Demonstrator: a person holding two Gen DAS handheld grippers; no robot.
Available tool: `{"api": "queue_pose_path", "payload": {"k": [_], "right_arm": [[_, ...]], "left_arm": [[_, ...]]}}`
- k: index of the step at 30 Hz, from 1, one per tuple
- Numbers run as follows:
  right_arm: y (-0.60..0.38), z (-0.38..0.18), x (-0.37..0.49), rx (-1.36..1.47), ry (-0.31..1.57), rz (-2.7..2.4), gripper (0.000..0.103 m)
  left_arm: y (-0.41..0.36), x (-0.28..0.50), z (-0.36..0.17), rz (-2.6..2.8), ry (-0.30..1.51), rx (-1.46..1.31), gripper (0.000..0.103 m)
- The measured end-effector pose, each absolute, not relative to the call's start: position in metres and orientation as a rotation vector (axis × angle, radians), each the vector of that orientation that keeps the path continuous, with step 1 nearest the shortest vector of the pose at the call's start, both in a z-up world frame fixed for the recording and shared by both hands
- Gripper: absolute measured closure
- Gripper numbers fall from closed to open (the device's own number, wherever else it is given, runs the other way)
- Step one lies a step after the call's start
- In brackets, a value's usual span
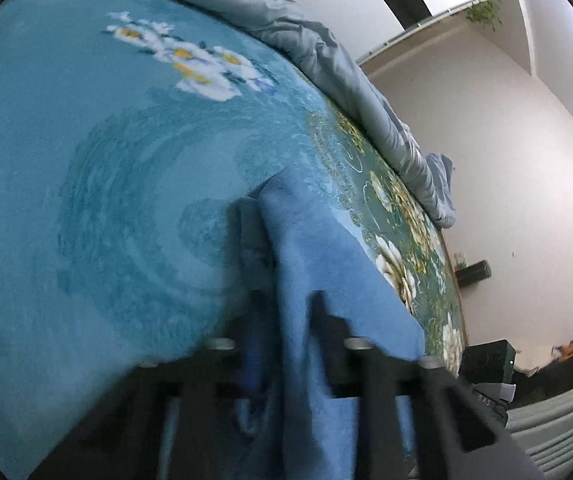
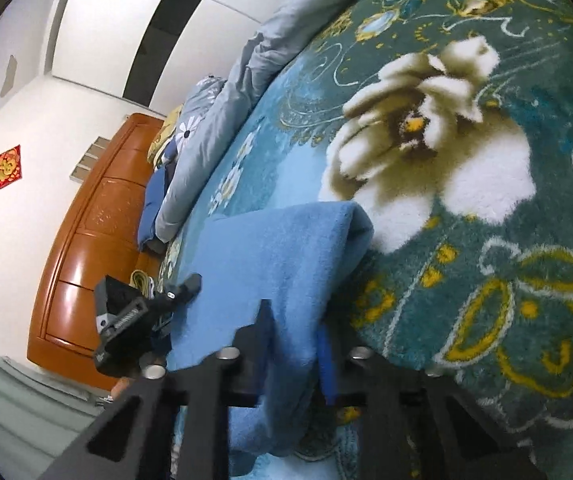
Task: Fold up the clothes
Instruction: 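Grasp the folded blue shirt with both tools and lift it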
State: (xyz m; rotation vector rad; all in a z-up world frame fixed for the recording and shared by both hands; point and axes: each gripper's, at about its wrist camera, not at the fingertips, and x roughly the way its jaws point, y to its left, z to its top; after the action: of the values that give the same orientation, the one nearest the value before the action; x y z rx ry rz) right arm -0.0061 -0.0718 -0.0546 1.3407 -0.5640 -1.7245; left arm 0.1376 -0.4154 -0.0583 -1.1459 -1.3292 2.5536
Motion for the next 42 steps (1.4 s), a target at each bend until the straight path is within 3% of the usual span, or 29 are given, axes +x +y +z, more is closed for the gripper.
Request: {"api": "queue_pose_path", "payload": {"k": [9,18,21,23,25,31,32,34,37,42], "right_arm": [[-0.083,-0.021,-0.038,1.290,-0.328,-1.691,0.089],[-0.084,-0.045,-0.040,1.315,-0.331,-1.673,0.085],[-0.080,-0.044,-0.038,1.300,-0.342,-1.685,0.081],[-0.076,-0.046,-0.036,1.303,-0.359,-1.692,0.077],[-0.073,-0.050,-0.034,1.312,-0.376,-1.688,0.071],[-0.072,-0.060,-0.026,1.326,-0.444,-1.678,0.069],[-0.074,-0.060,-0.025,1.332,-0.451,-1.667,0.069],[-0.078,-0.057,-0.020,1.332,-0.439,-1.678,0.075],[-0.079,-0.049,-0.018,1.322,-0.457,-1.694,0.089],[-0.085,-0.017,-0.005,1.259,-0.386,-1.718,0.091]], "left_arm": [[-0.387,0.197,-0.044,2.591,-1.416,-0.961,0.092],[-0.392,0.197,-0.061,2.571,-1.455,-1.040,0.091],[-0.391,0.197,-0.061,2.570,-1.449,-1.059,0.077],[-0.389,0.197,-0.065,2.548,-1.463,-1.091,0.056],[-0.385,0.198,-0.069,2.512,-1.477,-1.092,0.055],[-0.372,0.189,-0.068,2.528,-1.402,-1.110,0.057],[-0.371,0.188,-0.067,2.540,-1.385,-1.113,0.064],[-0.367,0.187,-0.064,2.558,-1.355,-1.123,0.075],[-0.367,0.188,-0.058,2.577,-1.341,-1.119,0.083],[-0.367,0.201,-0.031,2.643,-1.224,-1.078,0.086]]}}
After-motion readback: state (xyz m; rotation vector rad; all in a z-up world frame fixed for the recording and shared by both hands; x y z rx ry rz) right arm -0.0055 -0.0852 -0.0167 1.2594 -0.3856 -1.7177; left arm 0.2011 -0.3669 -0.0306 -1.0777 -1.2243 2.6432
